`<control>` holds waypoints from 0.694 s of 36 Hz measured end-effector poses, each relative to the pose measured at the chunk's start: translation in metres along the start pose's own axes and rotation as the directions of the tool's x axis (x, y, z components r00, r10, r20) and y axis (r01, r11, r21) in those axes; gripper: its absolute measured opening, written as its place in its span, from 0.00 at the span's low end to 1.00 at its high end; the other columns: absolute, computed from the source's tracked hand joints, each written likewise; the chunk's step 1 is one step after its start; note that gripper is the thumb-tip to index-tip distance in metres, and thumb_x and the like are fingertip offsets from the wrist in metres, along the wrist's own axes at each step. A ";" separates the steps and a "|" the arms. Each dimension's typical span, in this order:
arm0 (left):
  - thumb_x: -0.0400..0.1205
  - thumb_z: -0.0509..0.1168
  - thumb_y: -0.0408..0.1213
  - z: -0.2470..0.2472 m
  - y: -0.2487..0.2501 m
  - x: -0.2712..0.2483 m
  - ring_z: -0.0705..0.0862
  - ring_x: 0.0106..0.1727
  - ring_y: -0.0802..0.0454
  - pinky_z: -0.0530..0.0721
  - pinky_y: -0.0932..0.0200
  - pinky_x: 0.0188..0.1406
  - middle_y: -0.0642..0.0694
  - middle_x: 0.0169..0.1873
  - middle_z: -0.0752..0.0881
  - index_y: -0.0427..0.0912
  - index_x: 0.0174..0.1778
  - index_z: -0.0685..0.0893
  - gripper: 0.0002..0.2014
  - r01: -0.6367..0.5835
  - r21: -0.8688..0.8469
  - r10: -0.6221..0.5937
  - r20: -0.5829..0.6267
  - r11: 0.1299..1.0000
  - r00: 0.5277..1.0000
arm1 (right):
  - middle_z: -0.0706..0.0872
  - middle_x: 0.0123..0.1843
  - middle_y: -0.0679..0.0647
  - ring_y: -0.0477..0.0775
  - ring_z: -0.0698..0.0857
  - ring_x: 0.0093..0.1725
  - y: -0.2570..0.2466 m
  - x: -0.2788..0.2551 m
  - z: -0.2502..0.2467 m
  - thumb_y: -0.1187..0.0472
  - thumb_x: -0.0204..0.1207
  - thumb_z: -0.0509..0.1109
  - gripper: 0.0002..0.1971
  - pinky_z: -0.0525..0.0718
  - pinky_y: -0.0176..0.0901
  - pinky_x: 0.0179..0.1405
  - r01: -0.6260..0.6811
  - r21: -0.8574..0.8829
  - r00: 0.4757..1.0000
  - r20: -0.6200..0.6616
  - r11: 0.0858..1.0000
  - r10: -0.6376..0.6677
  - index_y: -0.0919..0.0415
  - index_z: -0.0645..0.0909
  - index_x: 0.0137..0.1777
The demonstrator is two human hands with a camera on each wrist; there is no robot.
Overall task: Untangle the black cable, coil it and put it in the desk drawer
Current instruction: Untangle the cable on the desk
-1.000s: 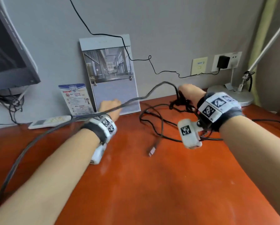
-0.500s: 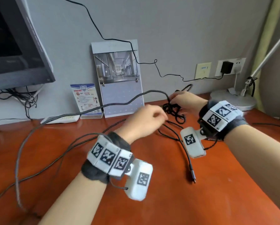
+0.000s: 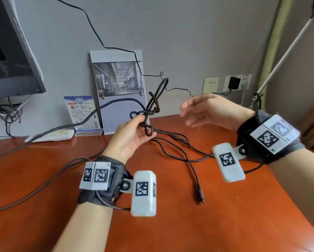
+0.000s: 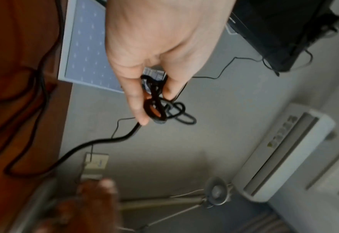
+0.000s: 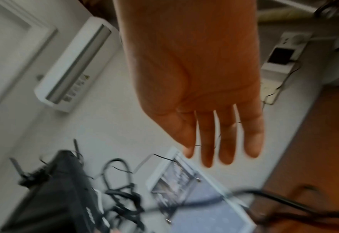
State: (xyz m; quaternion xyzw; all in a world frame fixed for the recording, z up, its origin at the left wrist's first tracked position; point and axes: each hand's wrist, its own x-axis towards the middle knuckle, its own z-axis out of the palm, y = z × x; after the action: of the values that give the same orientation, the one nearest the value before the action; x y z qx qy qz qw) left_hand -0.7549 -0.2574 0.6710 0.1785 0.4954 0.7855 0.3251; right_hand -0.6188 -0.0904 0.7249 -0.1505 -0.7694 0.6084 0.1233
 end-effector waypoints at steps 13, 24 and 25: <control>0.86 0.59 0.31 -0.008 0.027 -0.007 0.88 0.29 0.48 0.88 0.58 0.30 0.37 0.39 0.82 0.33 0.56 0.77 0.07 -0.028 -0.617 0.025 -0.013 0.786 1.000 | 0.84 0.62 0.60 0.56 0.81 0.54 0.111 0.014 -0.006 0.59 0.75 0.71 0.20 0.76 0.37 0.41 -0.253 -0.961 0.903 -0.193 0.113 0.384 0.64 0.79 0.66; 0.84 0.61 0.31 -0.014 0.033 -0.005 0.88 0.27 0.49 0.88 0.57 0.28 0.39 0.36 0.81 0.31 0.54 0.77 0.06 -0.068 -0.654 0.019 -0.081 0.754 0.997 | 0.77 0.63 0.69 0.71 0.80 0.60 0.066 0.016 -0.062 0.71 0.78 0.57 0.17 0.78 0.57 0.53 -0.595 -0.780 0.757 -0.625 0.194 -0.190 0.69 0.72 0.67; 0.84 0.61 0.31 -0.013 0.033 -0.005 0.88 0.27 0.49 0.88 0.57 0.27 0.38 0.36 0.81 0.31 0.54 0.77 0.06 -0.067 -0.661 0.016 -0.084 0.748 0.996 | 0.74 0.63 0.71 0.74 0.78 0.60 0.061 0.017 -0.067 0.72 0.78 0.56 0.17 0.77 0.60 0.52 -0.592 -0.766 0.732 -0.641 0.251 -0.230 0.69 0.69 0.68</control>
State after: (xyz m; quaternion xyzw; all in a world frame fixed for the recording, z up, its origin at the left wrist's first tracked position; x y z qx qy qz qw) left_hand -0.7703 -0.2794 0.6948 0.0342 0.1922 0.9231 0.3315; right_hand -0.6047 -0.0111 0.6812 -0.4876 -0.8510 -0.0631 0.1845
